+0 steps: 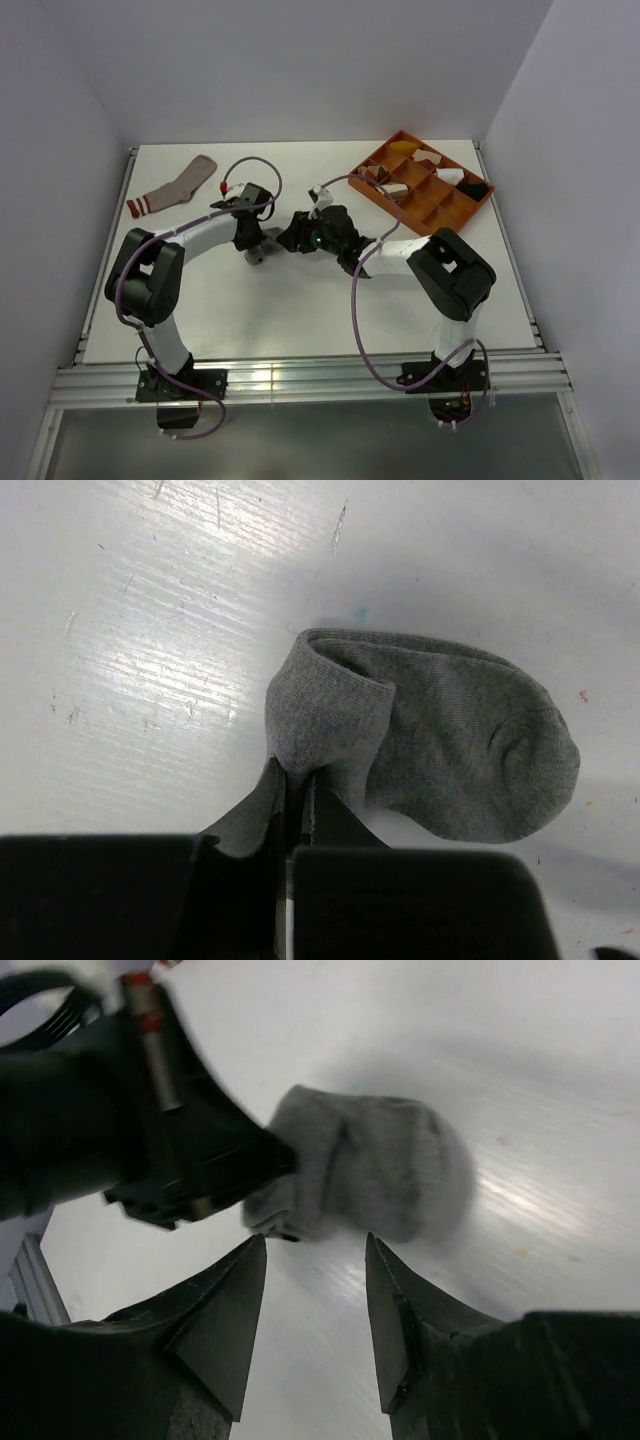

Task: Roll the socks
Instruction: Roll the sock at the center of the board.

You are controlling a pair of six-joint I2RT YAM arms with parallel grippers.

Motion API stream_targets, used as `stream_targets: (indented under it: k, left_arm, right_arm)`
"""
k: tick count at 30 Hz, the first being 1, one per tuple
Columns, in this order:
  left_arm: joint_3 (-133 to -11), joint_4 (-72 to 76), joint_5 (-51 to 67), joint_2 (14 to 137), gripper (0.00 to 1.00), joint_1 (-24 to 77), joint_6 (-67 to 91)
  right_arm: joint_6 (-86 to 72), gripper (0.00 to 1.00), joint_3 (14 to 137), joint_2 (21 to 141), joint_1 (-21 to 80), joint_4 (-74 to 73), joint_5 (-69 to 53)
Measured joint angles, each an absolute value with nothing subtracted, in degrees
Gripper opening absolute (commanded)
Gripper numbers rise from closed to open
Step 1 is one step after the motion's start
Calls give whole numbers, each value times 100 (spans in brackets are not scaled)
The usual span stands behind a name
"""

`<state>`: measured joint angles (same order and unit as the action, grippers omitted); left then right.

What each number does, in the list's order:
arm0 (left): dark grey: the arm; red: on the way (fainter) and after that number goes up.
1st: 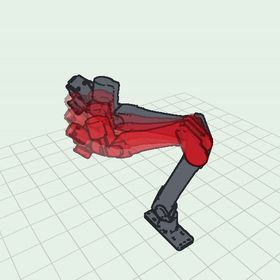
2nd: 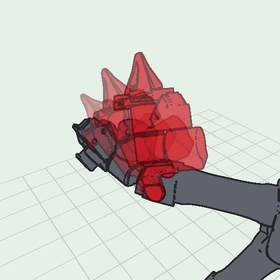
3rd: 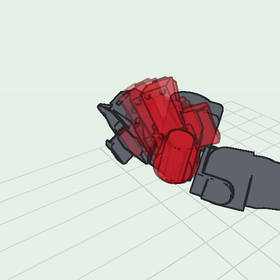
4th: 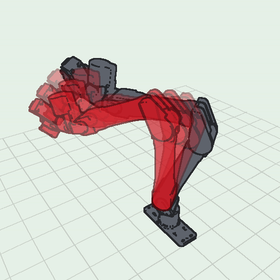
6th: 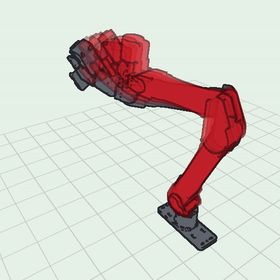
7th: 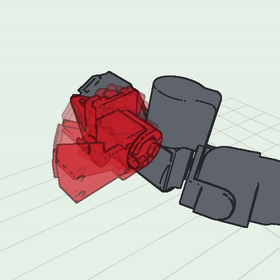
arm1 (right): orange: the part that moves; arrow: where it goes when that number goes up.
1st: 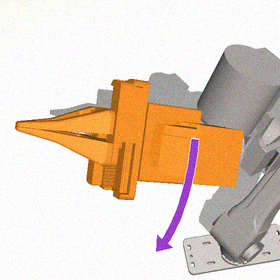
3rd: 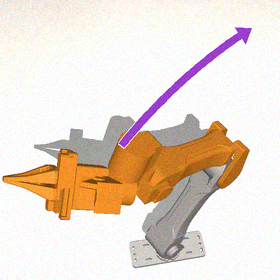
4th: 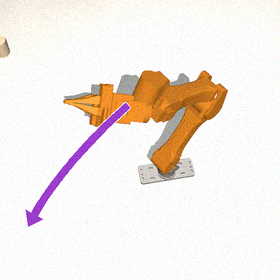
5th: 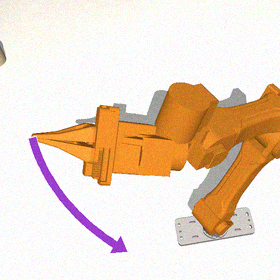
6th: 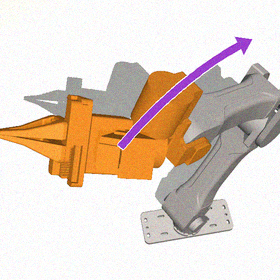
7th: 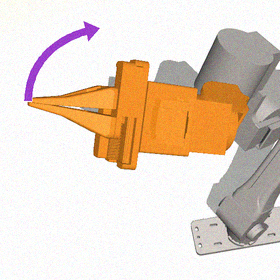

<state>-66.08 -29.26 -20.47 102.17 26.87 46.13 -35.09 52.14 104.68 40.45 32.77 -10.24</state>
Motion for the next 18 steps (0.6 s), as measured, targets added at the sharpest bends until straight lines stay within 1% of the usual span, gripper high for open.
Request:
stream_targets:
  k: [8, 18]
  left_arm:
    - [-6659, -2985, -2040, 10248, 0, 2694, 4617]
    - [-6667, -2978, -1964, 10261, 0, 2683, 4622]
  right_arm:
    - [-3004, 59, 5529, 10871, 4866, 3430, -563]
    - [-2956, 61, 5889, 11535, 5214, 3544, 104]
